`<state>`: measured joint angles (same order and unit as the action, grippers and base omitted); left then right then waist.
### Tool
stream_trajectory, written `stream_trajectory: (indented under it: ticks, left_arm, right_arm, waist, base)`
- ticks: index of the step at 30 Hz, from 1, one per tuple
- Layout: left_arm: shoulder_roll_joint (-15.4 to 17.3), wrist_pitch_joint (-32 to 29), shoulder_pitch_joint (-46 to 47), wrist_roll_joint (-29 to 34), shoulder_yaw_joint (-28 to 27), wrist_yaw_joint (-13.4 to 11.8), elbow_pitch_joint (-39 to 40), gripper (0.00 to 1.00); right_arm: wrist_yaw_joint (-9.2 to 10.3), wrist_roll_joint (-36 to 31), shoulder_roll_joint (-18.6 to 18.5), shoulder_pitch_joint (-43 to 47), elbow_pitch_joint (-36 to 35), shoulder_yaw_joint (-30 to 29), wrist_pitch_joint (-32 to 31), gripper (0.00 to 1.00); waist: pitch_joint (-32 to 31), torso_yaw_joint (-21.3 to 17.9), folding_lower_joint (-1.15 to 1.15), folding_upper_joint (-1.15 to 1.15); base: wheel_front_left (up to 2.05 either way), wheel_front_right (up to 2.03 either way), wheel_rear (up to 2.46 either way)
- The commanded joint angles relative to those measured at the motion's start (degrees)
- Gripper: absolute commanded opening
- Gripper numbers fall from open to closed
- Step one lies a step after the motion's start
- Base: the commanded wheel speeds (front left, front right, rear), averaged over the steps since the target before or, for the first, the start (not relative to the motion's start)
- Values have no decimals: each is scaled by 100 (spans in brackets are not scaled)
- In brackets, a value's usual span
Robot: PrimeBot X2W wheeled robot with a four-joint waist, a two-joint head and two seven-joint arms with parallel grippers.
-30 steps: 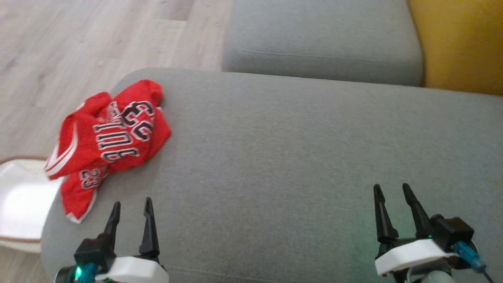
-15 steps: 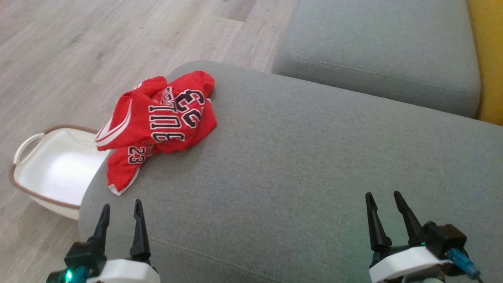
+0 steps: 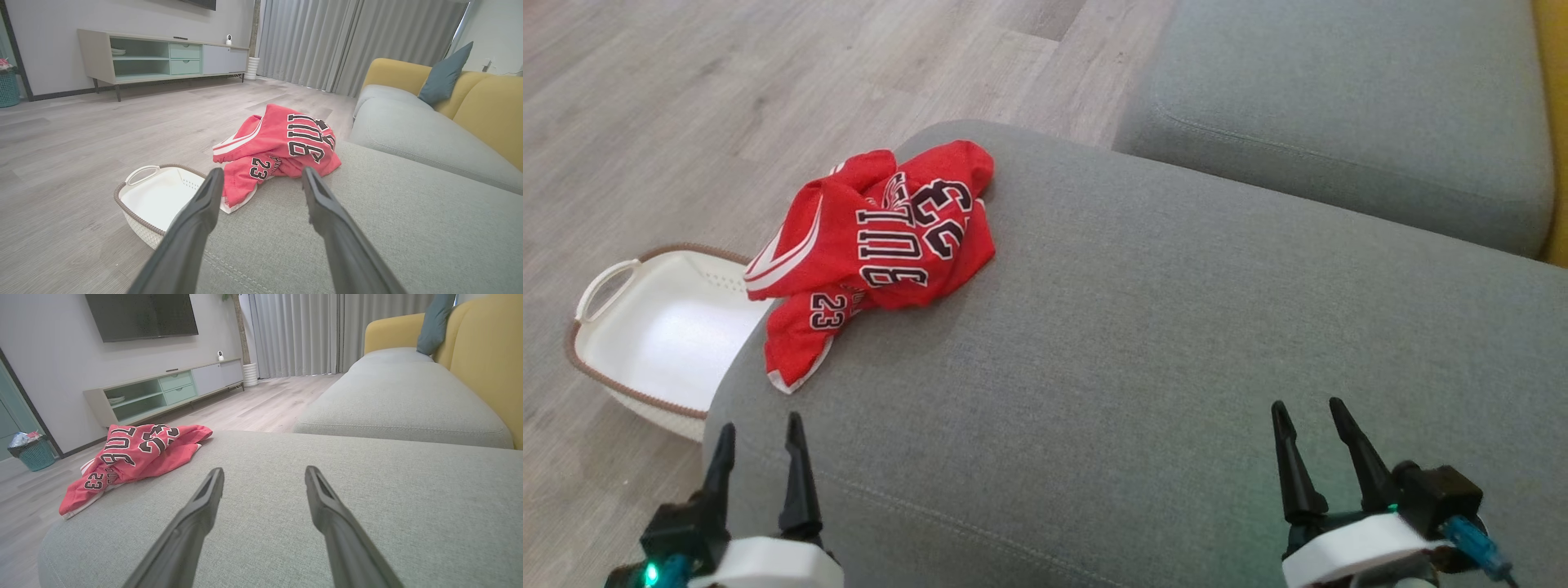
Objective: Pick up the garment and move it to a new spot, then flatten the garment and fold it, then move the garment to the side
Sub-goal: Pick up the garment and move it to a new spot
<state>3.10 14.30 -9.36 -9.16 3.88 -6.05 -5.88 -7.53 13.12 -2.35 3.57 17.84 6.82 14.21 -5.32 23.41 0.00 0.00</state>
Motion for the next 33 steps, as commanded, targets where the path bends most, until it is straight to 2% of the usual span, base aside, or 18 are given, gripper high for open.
stream_trajectory:
  ticks: [1, 10, 17, 21, 26, 31, 33]
  left_arm:
    - [-23, 70, 191, 14, -237, 4, 222, 100]
    - [-23, 70, 348, -33, -548, 45, 227, 100]
    - [192, 70, 864, -197, -988, 344, -22, 100]
    - [534, 70, 1428, -247, -1147, 558, -255, 100]
    - [1167, -96, 2335, -352, -1246, 911, -830, 100]
    - [1764, -653, 3374, -552, -1075, 1225, -1672, 100]
    - [2106, -1160, 3983, -809, -845, 1324, -2387, 100]
  right_arm:
    - [4, 53, -53, -176, -177, 124, 79, 100]
    - [4, 95, -53, -251, -224, 80, 79, 100]
    - [4, 2, -53, -470, -305, -84, 79, 100]
    - [4, -111, -53, -675, -387, -265, 79, 100]
    - [4, -224, -53, -943, -559, -433, 79, 100]
    - [4, -346, -53, -1149, -755, -596, 79, 100]
    - [4, -430, -53, -1230, -855, -638, 79, 100]
  waist:
    - [13, -55, 0, 0]
    - [147, -286, 0, 0]
    - [577, -642, 0, 0]
    - [928, -856, 0, 0]
    - [1361, -1116, 0, 0]
    - [1760, -1262, 0, 0]
    - [1966, -1334, 0, 0]
  base:
    - [0, 0, 0]
    - [0, 0, 0]
    - [0, 0, 0]
    - [0, 0, 0]
    - [0, 0, 0]
    - [0, 0, 0]
    - [0, 0, 0]
